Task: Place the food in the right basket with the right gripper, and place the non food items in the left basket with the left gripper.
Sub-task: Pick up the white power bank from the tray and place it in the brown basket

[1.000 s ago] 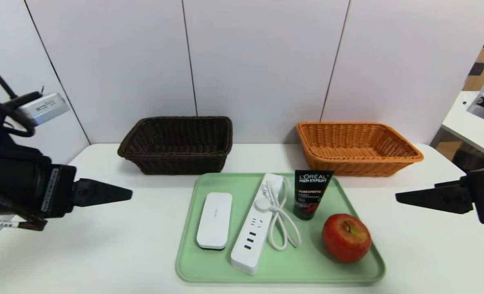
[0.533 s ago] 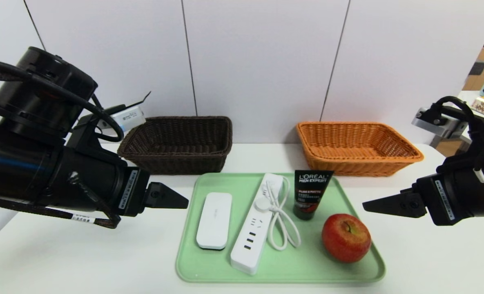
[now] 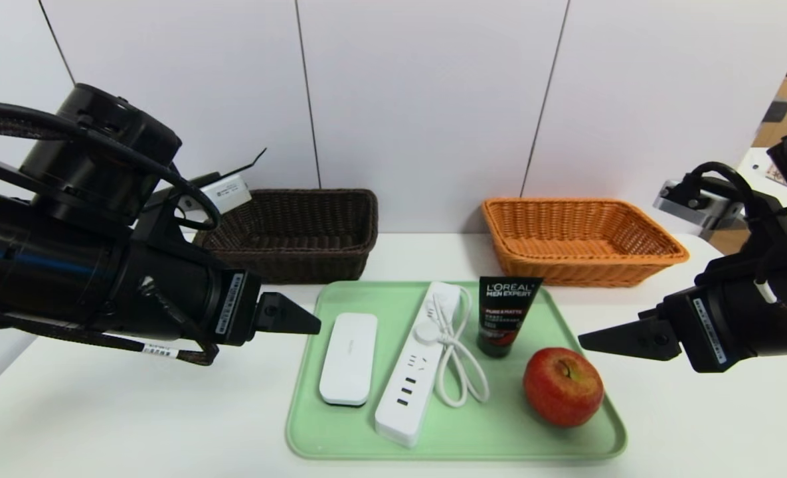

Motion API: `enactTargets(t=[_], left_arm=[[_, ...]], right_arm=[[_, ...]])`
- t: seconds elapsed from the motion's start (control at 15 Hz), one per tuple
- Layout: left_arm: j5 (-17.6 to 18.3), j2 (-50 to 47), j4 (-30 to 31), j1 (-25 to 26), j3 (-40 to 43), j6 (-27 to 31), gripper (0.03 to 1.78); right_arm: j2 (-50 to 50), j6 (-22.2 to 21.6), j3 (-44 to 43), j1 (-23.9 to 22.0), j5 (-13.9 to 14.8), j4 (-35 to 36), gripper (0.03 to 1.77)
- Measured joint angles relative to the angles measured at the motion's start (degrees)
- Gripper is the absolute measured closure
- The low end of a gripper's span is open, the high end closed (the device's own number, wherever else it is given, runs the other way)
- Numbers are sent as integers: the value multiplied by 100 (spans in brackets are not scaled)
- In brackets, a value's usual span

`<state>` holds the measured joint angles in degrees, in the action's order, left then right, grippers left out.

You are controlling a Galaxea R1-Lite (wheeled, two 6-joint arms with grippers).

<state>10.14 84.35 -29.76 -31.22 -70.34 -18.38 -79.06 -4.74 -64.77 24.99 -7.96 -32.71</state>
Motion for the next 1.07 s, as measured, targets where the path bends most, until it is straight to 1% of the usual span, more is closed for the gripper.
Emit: enactTargets(t=[0.13,0.2,0.33,0.53,0.67,0.73,0.87,1.07], left_arm=[[-85,146,140,-152,-39,22,12],[-240,256,123,-268,-99,17,12],[-646,534,71,-496,-260,-138,12],[-1212,1063,-1,-786,-667,-691,12],[-1804,1438,-124,-937,-920,-1014,12],[-2007,1603,-199,-992,-1053,-1179,12],[-2119,1888,-299,-1078,-1320,-1447,12],[-2271,2267,-310,-1232,-1541,-1634,12]], right_arm=[[-60,1,-46,61,6,2,10],[-88,6,-96,72,11,5,10],[-151,21,-177,80,11,5,10],[-247,21,-238,83,28,24,10],[-306,41,-257,85,162,35,10],[-341,43,-260,96,251,52,10],[-394,37,-265,119,290,200,10],[-438,28,-265,124,290,239,10]])
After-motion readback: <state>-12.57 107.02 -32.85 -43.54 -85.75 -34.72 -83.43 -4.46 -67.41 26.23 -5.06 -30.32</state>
